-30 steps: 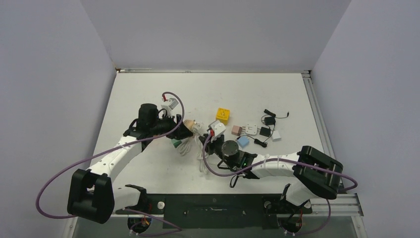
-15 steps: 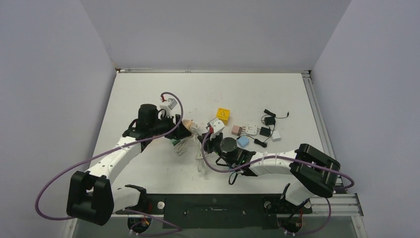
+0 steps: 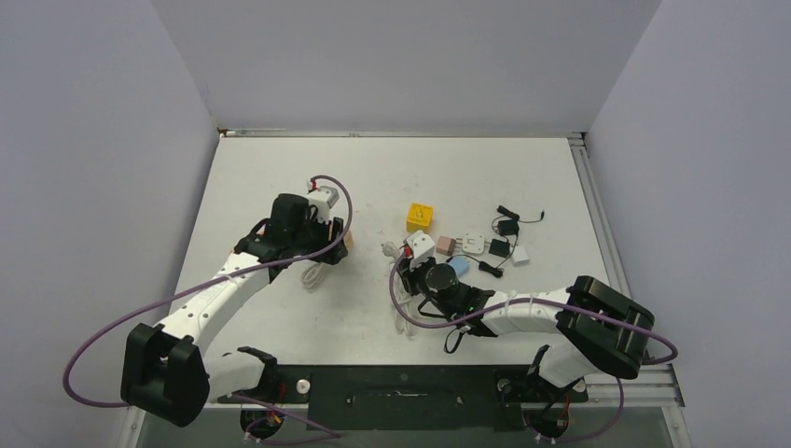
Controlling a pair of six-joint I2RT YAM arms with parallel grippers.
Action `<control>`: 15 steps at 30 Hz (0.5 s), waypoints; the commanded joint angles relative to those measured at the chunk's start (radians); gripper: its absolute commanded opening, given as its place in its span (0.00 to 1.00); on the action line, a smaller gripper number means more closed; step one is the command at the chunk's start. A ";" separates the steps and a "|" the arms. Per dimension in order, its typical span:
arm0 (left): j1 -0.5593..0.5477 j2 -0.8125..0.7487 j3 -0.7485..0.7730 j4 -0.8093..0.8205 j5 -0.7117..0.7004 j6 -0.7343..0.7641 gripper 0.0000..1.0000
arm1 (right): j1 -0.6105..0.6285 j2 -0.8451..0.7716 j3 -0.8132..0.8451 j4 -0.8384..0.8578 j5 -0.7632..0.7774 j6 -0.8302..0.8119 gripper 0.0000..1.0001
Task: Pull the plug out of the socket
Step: Place the plug at the center of the board.
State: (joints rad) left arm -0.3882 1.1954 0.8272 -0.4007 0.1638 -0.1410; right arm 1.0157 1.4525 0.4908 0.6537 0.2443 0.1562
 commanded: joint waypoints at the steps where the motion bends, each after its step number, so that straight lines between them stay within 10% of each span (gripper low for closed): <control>1: 0.045 -0.024 0.033 0.098 0.130 -0.009 0.00 | 0.008 -0.045 0.003 0.042 0.042 -0.012 0.05; 15: 0.134 -0.048 -0.101 0.648 0.810 -0.329 0.00 | -0.183 -0.059 0.007 -0.089 0.095 0.116 0.05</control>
State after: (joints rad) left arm -0.2581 1.1938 0.7498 -0.1192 0.6846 -0.3103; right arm 0.8940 1.4170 0.4908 0.5709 0.3401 0.2016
